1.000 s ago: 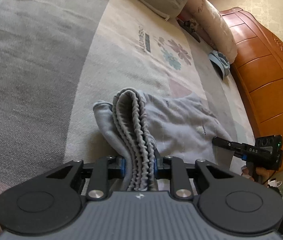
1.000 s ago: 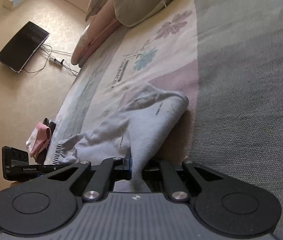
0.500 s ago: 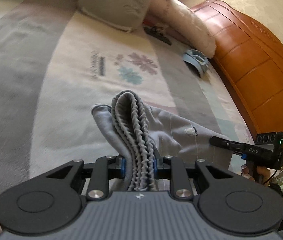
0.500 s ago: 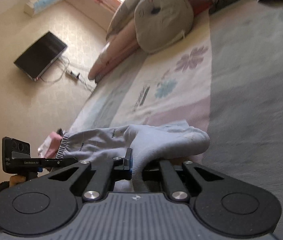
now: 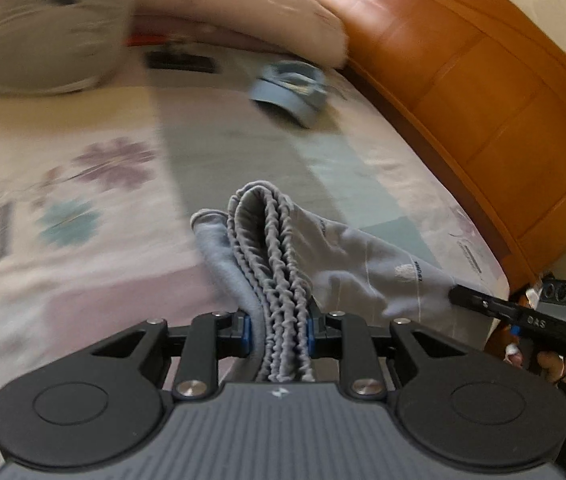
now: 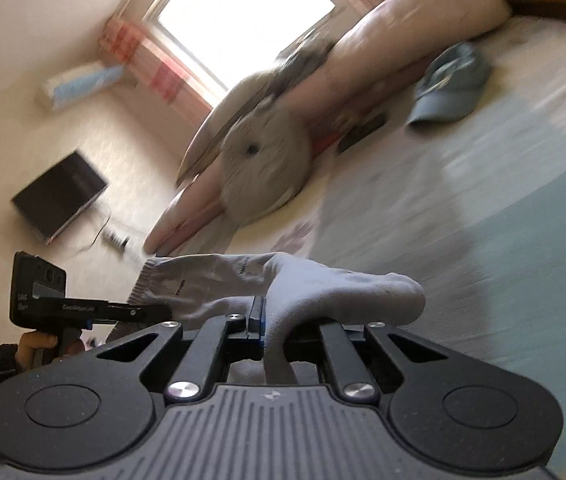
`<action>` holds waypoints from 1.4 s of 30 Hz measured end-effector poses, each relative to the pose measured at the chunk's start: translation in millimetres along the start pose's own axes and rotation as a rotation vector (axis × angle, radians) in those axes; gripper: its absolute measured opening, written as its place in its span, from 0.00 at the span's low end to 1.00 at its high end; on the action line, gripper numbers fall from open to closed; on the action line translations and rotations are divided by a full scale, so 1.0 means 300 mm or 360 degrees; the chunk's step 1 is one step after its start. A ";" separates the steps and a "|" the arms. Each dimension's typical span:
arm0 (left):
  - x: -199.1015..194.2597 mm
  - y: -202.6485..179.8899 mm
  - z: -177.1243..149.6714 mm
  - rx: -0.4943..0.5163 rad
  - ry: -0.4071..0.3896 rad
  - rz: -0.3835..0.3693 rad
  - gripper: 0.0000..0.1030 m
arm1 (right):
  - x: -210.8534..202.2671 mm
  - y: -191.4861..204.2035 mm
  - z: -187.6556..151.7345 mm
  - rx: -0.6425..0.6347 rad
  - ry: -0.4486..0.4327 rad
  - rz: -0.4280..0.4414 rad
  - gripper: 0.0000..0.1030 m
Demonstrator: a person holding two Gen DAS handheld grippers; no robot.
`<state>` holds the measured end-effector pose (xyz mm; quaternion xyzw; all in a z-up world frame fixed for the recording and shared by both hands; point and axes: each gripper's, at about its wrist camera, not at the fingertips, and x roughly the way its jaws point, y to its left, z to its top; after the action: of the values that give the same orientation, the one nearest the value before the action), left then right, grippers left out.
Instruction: Fold clothes
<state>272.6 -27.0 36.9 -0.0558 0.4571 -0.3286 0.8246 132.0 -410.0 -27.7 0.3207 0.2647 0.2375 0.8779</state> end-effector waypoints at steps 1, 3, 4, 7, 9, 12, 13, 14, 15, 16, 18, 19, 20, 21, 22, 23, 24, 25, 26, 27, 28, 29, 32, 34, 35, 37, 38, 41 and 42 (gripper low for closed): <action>0.041 -0.042 0.030 0.0034 0.0016 -0.0013 0.21 | -0.037 -0.024 0.010 0.0008 -0.0036 -0.0034 0.07; 0.134 -0.118 0.098 0.0106 0.0052 -0.0041 0.21 | -0.113 -0.072 0.028 0.0026 -0.0110 -0.0104 0.08; 0.178 -0.155 0.128 0.0143 0.0070 -0.0054 0.21 | -0.152 -0.097 0.037 0.0035 -0.0148 -0.0141 0.08; 0.300 -0.268 0.208 0.0250 0.0116 -0.0100 0.21 | -0.262 -0.154 0.057 0.0038 -0.0257 -0.0271 0.07; 0.380 -0.339 0.264 0.0320 0.0138 -0.0128 0.21 | -0.321 -0.182 0.071 0.0028 -0.0324 -0.0350 0.08; 0.493 -0.436 0.345 0.0406 0.0169 -0.0158 0.21 | -0.390 -0.212 0.094 -0.0002 -0.0413 -0.0463 0.08; 0.530 -0.467 0.371 0.0430 0.0179 -0.0163 0.21 | -0.409 -0.223 0.102 -0.0009 -0.0438 -0.0495 0.08; 0.568 -0.498 0.399 0.0456 0.0190 -0.0168 0.21 | -0.427 -0.235 0.110 -0.0017 -0.0463 -0.0527 0.08; 0.605 -0.529 0.427 0.0481 0.0201 -0.0168 0.21 | -0.439 -0.242 0.116 -0.0026 -0.0491 -0.0563 0.08; 0.642 -0.561 0.451 0.0506 0.0211 -0.0166 0.21 | -0.453 -0.249 0.115 -0.0038 -0.0514 -0.0597 0.08; 0.717 -0.625 0.496 0.0560 0.0233 -0.0166 0.21 | -0.466 -0.261 0.118 -0.0065 -0.0569 -0.0674 0.07; 0.752 -0.657 0.517 0.0590 0.0245 -0.0166 0.21 | -0.472 -0.267 0.118 -0.0076 -0.0599 -0.0712 0.08; 0.788 -0.690 0.538 0.0623 0.0257 -0.0167 0.21 | -0.478 -0.273 0.118 -0.0086 -0.0628 -0.0750 0.08; 0.822 -0.722 0.556 0.0654 0.0266 -0.0165 0.21 | -0.477 -0.280 0.114 -0.0087 -0.0638 -0.0775 0.07; 0.854 -0.752 0.571 0.0682 0.0278 -0.0163 0.21 | -0.475 -0.286 0.110 -0.0088 -0.0649 -0.0799 0.07; 0.888 -0.783 0.586 0.0711 0.0291 -0.0158 0.21 | -0.473 -0.292 0.106 -0.0089 -0.0659 -0.0824 0.07; 0.920 -0.812 0.599 0.0740 0.0302 -0.0148 0.21 | -0.472 -0.298 0.102 -0.0090 -0.0669 -0.0848 0.07; 0.948 -0.836 0.609 0.0767 0.0314 -0.0141 0.21 | -0.470 -0.304 0.098 -0.0091 -0.0678 -0.0873 0.07; 0.977 -0.860 0.619 0.0792 0.0327 -0.0132 0.21 | -0.455 -0.310 0.095 -0.0094 -0.0675 -0.0895 0.07; 1.005 -0.882 0.628 0.0815 0.0340 -0.0121 0.21 | -0.444 -0.317 0.087 -0.0088 -0.0676 -0.0914 0.07; 1.033 -0.901 0.635 0.0840 0.0358 -0.0108 0.21 | -0.432 -0.324 0.079 -0.0083 -0.0677 -0.0933 0.07; 1.059 -0.917 0.637 0.0870 0.0380 -0.0094 0.21 | -0.416 -0.327 0.074 -0.0079 -0.0672 -0.0949 0.07; 1.130 -0.958 0.640 0.0958 0.0438 -0.0047 0.21 | -0.363 -0.336 0.069 -0.0081 -0.0648 -0.0979 0.07; 1.165 -0.967 0.639 0.0985 0.0463 -0.0032 0.21 | -0.343 -0.348 0.072 -0.0079 -0.0638 -0.0986 0.07; 1.182 -0.970 0.638 0.0994 0.0473 -0.0028 0.22 | -0.336 -0.354 0.074 -0.0078 -0.0635 -0.0989 0.07; 1.209 -0.969 0.638 0.0990 0.0488 -0.0020 0.25 | -0.327 -0.365 0.078 -0.0071 -0.0629 -0.0993 0.07; 1.220 -0.963 0.639 0.0979 0.0486 -0.0010 0.29 | -0.324 -0.370 0.080 -0.0065 -0.0625 -0.0993 0.07; 1.231 -0.933 0.654 0.0930 0.0436 0.0050 0.30 | -0.329 -0.379 0.065 -0.0039 -0.0609 -0.0996 0.07; 1.227 -0.922 0.664 0.0907 0.0406 0.0078 0.30 | -0.331 -0.384 0.060 -0.0030 -0.0606 -0.0999 0.08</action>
<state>429.1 -501.8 -3.9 0.2303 0.4477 -0.4278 0.7507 97.2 -554.6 -64.1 0.2541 0.1796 -0.1049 0.9445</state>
